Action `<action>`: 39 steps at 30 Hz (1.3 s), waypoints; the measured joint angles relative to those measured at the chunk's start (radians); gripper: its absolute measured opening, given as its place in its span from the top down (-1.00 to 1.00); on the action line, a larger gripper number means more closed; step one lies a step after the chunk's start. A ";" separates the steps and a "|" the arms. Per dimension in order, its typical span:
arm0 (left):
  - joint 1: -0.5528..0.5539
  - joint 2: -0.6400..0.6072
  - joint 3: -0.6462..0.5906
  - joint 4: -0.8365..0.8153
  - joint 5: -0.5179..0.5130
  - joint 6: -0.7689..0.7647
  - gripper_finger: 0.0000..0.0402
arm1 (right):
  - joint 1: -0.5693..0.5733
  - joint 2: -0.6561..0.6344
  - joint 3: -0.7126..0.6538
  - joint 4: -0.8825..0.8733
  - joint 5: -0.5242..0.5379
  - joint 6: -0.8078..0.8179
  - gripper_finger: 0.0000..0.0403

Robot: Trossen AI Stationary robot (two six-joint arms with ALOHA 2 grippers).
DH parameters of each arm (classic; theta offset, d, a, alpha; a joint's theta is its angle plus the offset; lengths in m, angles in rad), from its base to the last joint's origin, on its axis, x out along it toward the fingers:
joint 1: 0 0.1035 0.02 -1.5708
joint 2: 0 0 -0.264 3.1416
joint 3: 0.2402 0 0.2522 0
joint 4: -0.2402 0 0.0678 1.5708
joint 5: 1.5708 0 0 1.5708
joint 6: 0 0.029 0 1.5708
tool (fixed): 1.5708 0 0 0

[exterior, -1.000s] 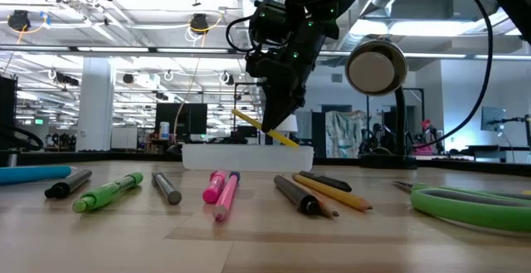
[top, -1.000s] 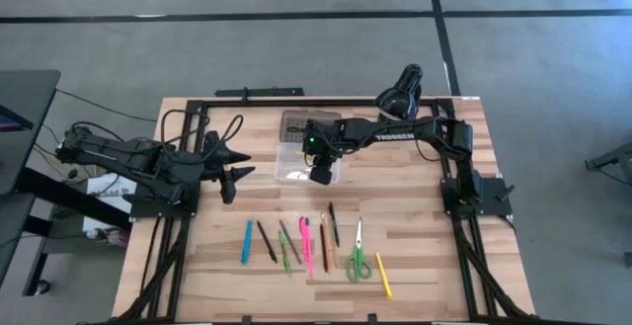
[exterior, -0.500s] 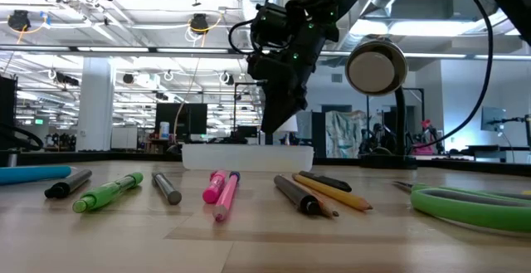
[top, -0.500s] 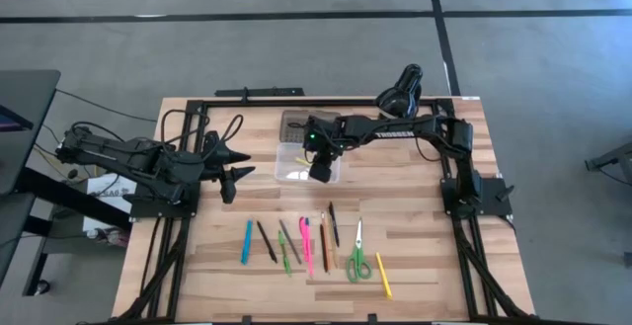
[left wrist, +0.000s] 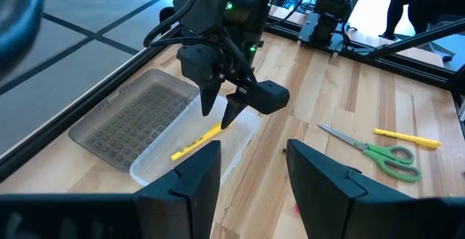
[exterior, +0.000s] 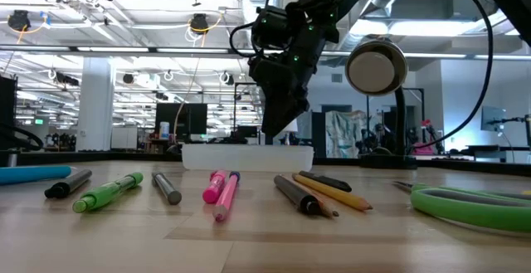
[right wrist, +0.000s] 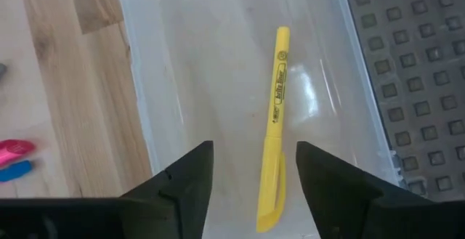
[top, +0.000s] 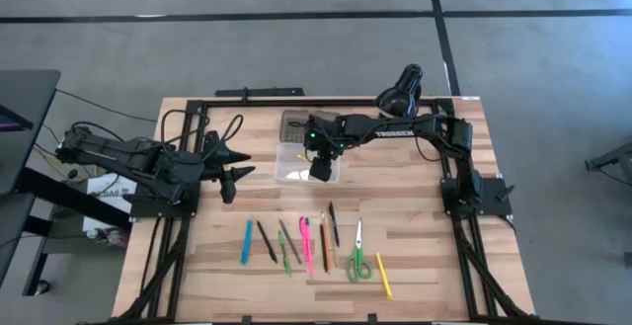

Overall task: Pick & place school supplies into a supply box
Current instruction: Put the blue pen into the supply box

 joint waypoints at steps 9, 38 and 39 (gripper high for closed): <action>0.000 0.000 0.000 0.000 0.000 0.000 0.24 | 0.005 0.000 0.000 0.009 -0.005 0.000 0.11; 0.000 0.000 0.000 0.000 0.037 -0.002 0.24 | 0.052 -0.095 0.001 0.044 -0.005 -0.008 0.14; 0.000 0.000 0.000 -0.001 0.041 -0.002 0.24 | 0.054 -0.102 0.002 0.037 -0.005 -0.010 0.14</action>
